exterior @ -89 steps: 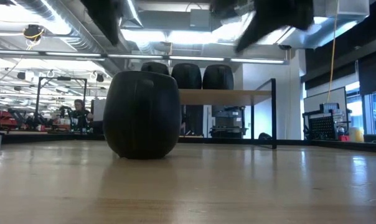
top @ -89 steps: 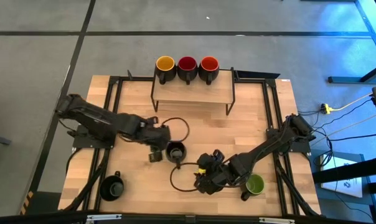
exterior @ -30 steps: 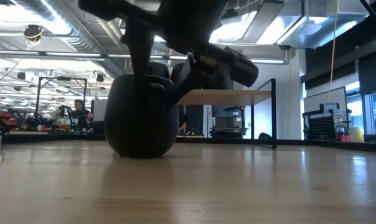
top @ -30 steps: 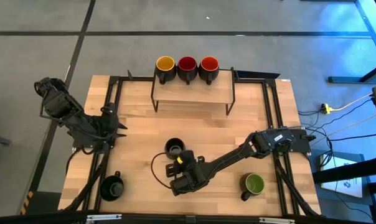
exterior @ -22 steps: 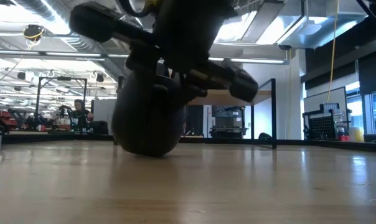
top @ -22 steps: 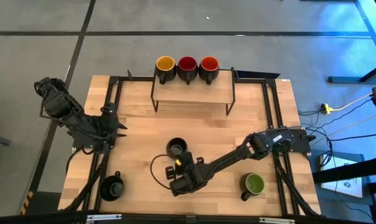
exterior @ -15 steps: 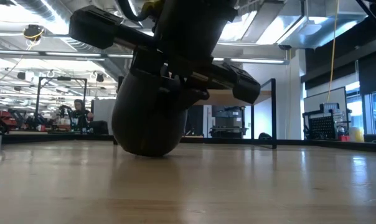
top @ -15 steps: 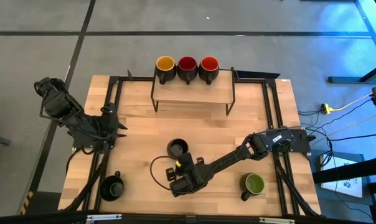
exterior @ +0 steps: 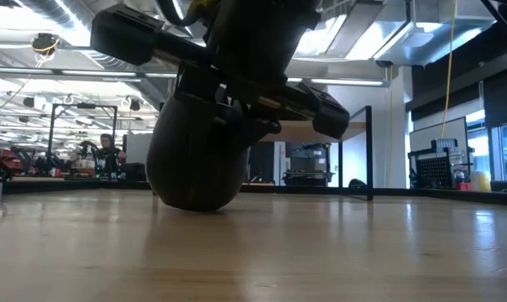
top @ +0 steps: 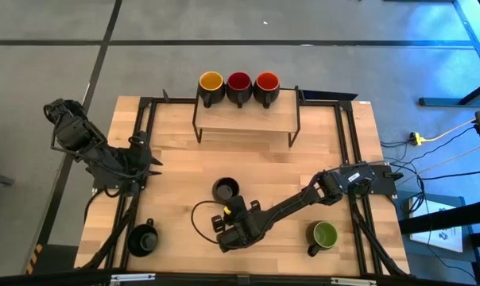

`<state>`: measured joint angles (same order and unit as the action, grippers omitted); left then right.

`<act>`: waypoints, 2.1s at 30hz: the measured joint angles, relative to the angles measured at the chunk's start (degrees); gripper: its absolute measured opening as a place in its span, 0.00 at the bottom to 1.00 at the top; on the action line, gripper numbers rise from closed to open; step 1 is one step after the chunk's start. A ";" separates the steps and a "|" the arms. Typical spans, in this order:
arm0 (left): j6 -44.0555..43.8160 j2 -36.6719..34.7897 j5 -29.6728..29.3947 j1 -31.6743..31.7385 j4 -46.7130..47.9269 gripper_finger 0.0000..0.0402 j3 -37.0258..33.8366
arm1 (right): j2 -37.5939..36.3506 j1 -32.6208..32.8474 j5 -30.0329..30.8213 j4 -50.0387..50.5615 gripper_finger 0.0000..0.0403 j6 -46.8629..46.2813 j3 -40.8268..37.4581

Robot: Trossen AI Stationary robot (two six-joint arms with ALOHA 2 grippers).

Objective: Place coffee mugs
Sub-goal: Put the top black mug on the shelf

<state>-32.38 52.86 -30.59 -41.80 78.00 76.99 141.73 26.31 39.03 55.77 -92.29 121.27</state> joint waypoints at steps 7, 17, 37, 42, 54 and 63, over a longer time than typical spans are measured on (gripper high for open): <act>0.37 0.00 0.00 0.00 0.00 0.30 0.00 | 0.09 0.73 0.22 7.87 0.11 -0.48 4.99; 1.47 -0.02 0.02 0.00 0.00 0.30 0.00 | -3.64 0.08 2.19 27.24 0.11 -7.31 11.50; 1.48 -0.04 1.25 0.00 0.00 0.30 0.00 | -19.59 -11.28 -0.13 34.33 0.11 -3.02 7.50; 1.39 -0.04 1.73 0.00 0.00 0.30 0.00 | -21.35 -16.11 -0.91 34.33 0.11 1.22 7.50; 1.11 -0.04 1.77 0.00 0.02 0.30 0.00 | -21.57 -25.35 -7.37 33.64 0.11 11.60 7.50; 1.11 -0.04 1.75 0.00 0.00 0.30 0.00 | -21.56 -26.34 -8.45 32.96 0.11 14.56 7.50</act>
<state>-31.27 52.82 -28.84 -41.80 78.00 76.99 120.17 -0.03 30.58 88.73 -77.73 128.77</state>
